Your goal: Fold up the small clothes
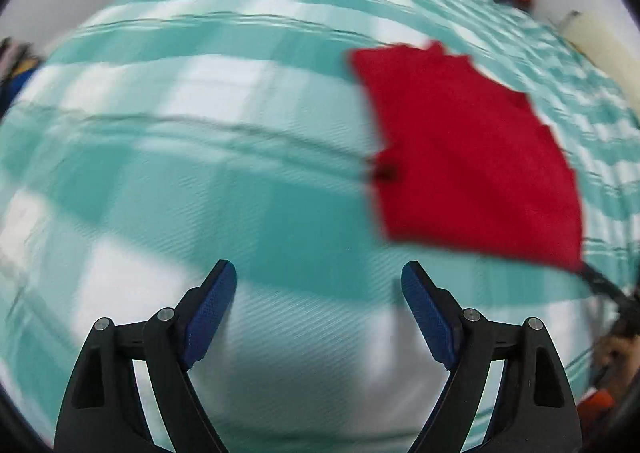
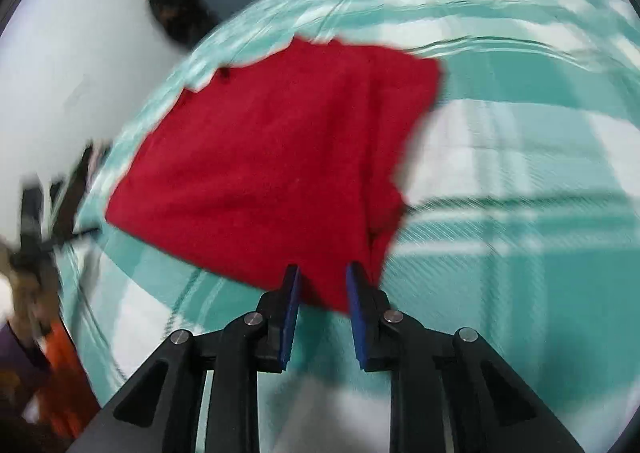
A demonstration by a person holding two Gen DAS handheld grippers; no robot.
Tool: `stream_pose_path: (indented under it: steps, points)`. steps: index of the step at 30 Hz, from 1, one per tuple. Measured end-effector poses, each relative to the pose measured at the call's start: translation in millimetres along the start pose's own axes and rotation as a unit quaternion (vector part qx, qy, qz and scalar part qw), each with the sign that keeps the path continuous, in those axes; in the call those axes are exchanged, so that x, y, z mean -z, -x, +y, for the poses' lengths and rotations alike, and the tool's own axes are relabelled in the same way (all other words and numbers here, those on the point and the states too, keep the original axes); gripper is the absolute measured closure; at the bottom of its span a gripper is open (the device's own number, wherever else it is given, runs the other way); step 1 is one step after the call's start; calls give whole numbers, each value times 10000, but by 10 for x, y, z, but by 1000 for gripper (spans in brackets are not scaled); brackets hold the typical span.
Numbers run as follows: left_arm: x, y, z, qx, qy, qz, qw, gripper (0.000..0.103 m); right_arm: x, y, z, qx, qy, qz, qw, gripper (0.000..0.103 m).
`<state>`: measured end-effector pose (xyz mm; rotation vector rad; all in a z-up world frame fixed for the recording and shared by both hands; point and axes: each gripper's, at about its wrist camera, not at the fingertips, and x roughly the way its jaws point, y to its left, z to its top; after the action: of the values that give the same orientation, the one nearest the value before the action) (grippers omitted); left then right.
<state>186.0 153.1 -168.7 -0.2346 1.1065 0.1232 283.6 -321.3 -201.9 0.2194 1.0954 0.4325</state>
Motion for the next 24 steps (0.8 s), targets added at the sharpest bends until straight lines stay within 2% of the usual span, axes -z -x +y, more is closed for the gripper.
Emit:
stream_pose_path:
  steps: [2,5,7,9,11,12,13,14,16,18,20,22,23,24]
  points:
    - [124,145,174,-348,23,-222,9991,14,102,221,30,356,-46,-130,9993,69]
    - [251,103,250,-504,-16,-233,9985,8,388,599,77,601,23,-669,9959,37]
    - [327,-63,254,-530,-132,-127,9984,0,574,636,20,804,-207,-716,9940,34]
    - [414,-142,244,-554,-153,-335,9978,1,825,567,-189,914,-750,-480,9918,34]
    - [389,-92,265,-627,-72,-270,9976,1,1023,684,-215,782,-941,-855,9888,34]
    - [344,-63,247,-604,16,-202,9980,3,1093,730,-200,803,-993,-912,9876,34]
    - [299,9,242,-461,133,-191,9987,4,1111,748,-184,836,-992,-906,9874,34]
    - [225,171,232,64,348,-414,9985,4,1128,766,-165,877,-956,-919,9873,34]
    - [77,351,198,723,578,-720,9931,4,1142,759,-149,923,-882,-920,9875,33]
    - [-211,389,53,1301,640,-805,9862,4,1141,736,-121,954,-845,-933,9874,31]
    - [-464,240,-107,1468,563,-694,9851,4,1149,725,-100,967,-824,-950,9873,28]
    - [-693,-87,-251,1346,536,-431,9885,8,1138,687,-67,1017,-741,-941,9876,24]
    - [-782,-331,-322,1241,585,-184,9904,22,1119,668,-43,1052,-682,-933,9877,23]
    - [-817,-485,-360,1234,618,14,9904,41,1116,650,-21,1098,-599,-926,9878,22]
